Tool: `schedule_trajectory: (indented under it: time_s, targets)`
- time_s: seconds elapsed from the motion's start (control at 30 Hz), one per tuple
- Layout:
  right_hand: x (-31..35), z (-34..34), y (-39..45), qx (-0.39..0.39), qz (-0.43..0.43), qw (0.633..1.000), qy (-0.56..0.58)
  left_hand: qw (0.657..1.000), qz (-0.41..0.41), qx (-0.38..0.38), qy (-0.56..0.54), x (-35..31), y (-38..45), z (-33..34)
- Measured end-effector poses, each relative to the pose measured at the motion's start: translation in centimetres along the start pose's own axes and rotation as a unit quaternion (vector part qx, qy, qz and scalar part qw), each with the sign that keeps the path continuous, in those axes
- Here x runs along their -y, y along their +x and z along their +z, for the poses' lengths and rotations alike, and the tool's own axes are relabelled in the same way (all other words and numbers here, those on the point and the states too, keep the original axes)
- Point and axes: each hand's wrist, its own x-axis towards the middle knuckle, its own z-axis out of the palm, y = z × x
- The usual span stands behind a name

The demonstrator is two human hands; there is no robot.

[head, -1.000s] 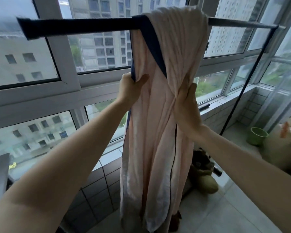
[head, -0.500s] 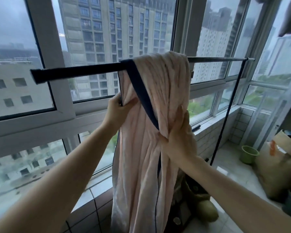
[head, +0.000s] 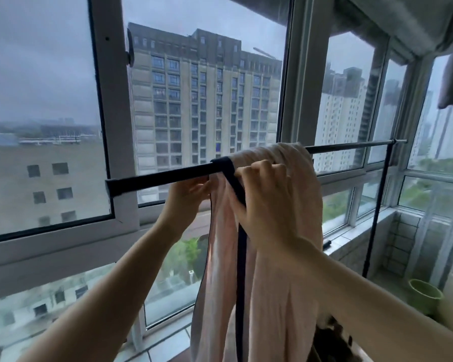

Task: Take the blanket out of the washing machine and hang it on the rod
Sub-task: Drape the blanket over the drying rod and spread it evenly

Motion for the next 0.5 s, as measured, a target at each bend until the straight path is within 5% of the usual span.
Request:
schedule_trajectory:
  time_s: [0.33,0.5]
  targets:
    - [1.1,-3.4,3.4,0.044,-0.002,0.987,0.156,0.997,0.021,-0.057,0.056,-1.2,1.2,-3.9]
    - [2.8,-3.4,3.2,-0.032,-0.031,0.987,0.155,0.994,0.082,-0.046,0.055,-2.8,0.1,-5.7]
